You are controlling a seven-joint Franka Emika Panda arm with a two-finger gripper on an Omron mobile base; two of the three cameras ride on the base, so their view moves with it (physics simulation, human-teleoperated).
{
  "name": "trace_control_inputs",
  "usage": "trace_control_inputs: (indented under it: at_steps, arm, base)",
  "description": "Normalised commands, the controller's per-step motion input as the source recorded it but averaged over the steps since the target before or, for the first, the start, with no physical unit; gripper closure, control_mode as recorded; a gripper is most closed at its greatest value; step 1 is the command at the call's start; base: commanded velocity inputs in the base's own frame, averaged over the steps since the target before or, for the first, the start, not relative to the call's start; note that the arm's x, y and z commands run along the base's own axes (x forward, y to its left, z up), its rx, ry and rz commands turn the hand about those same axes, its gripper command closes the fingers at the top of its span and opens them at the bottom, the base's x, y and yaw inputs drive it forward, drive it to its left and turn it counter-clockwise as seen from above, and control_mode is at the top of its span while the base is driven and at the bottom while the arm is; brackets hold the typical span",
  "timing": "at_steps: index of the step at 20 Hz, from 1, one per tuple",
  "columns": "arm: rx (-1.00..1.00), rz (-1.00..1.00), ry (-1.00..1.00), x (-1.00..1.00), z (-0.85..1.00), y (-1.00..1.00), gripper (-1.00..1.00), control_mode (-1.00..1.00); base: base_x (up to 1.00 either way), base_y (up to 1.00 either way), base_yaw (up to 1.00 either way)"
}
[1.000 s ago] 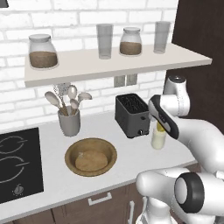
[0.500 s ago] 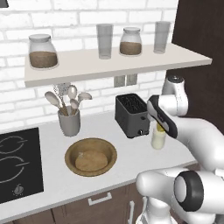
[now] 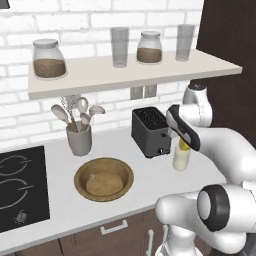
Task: Grab a lemon wedge from the fridge and one ice cube from the ice bowl, and put them in the glass of lemonade.
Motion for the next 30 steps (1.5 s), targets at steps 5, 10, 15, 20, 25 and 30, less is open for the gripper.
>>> trace_control_inputs:
  at_steps: [5, 10, 15, 20, 25, 30]
  arm:
    - [0.00, 0.00, 0.04, 0.01, 0.00, 0.00, 1.00, -1.00]
    - [0.00, 0.00, 0.02, 0.13, 0.00, 0.00, 1.00, -1.00]
    - [0.00, 0.00, 0.00, 0.03, 0.00, 0.00, 1.00, -1.00]
    - [0.00, 0.00, 0.00, 0.00, -0.10, 0.00, 1.00, -1.00]
    - [0.00, 0.00, 0.00, 0.01, -0.22, 0.00, 1.00, -1.00]
    - [0.00, 0.00, 0.00, 0.00, -0.14, 0.00, 1.00, -1.00]
  base:
    - [0.00, 0.00, 0.00]
    - [0.00, 0.00, 0.00]
    - [0.00, 0.00, 0.00]
    - [0.00, 0.00, 0.00]
    - [0.00, 0.00, 0.00]
    - [0.00, 0.00, 0.00]
